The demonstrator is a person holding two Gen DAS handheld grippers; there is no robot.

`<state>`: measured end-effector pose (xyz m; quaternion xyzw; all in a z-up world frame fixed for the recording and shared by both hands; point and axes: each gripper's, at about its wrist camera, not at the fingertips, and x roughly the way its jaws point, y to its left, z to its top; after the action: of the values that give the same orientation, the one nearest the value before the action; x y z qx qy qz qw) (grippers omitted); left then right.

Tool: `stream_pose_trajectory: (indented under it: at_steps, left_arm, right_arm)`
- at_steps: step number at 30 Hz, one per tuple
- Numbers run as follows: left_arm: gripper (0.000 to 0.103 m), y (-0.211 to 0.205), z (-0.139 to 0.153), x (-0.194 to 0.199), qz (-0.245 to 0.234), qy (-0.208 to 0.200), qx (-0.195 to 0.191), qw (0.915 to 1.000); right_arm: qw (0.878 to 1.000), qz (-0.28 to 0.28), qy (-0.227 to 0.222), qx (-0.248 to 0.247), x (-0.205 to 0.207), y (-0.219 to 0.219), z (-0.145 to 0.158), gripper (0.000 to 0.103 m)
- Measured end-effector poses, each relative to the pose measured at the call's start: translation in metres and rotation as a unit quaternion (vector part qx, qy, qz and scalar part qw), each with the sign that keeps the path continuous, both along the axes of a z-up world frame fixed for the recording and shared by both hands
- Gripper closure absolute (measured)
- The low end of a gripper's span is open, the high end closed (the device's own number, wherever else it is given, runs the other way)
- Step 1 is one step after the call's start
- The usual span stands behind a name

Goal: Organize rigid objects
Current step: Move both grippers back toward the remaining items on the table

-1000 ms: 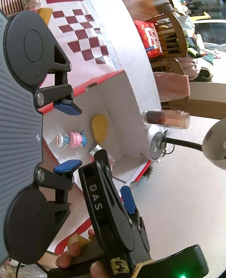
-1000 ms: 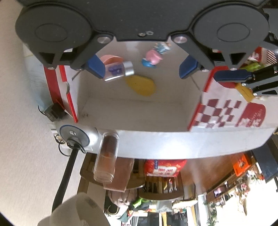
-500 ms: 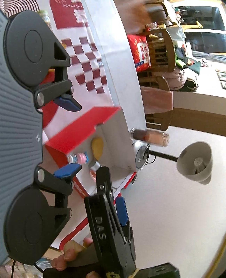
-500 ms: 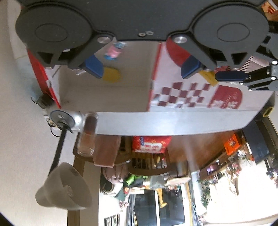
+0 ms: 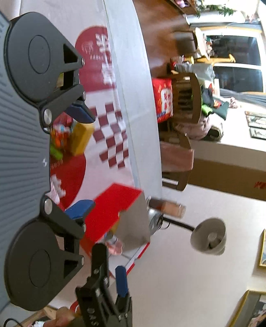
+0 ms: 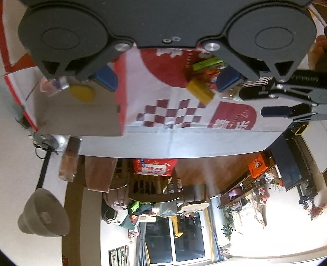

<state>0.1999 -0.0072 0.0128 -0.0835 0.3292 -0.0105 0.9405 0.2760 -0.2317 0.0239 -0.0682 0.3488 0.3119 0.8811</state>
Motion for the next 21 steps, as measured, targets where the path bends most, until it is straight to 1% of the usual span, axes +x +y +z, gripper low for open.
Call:
stream_pose_trajectory:
  at_steps: [3, 6, 11, 16, 21]
  left_arm:
    - [0.021, 0.021, -0.007, -0.01, 0.02, -0.005, 0.009, 0.9998]
    - [0.021, 0.04, -0.016, -0.015, 0.035, -0.001, 0.005, 0.9994]
    - [0.021, 0.066, -0.035, -0.018, 0.054, 0.009, 0.008, 0.9985]
    - [0.021, 0.085, -0.059, -0.012, 0.067, 0.023, 0.009, 0.9975]
    - [0.021, 0.092, -0.089, 0.001, 0.065, 0.045, 0.03, 0.9964]
  right_arm:
    - [1.0, 0.002, 0.006, 0.008, -0.01, 0.014, -0.007, 0.0]
    - [1.0, 0.002, 0.013, 0.01, -0.016, 0.028, -0.016, 0.0]
    - [1.0, 0.013, 0.014, -0.003, -0.026, 0.05, -0.034, 0.0]
    - [0.999, 0.021, 0.012, -0.021, -0.021, 0.069, -0.051, 0.0]
    - [0.999, 0.034, 0.014, -0.04, -0.01, 0.084, -0.067, 0.0]
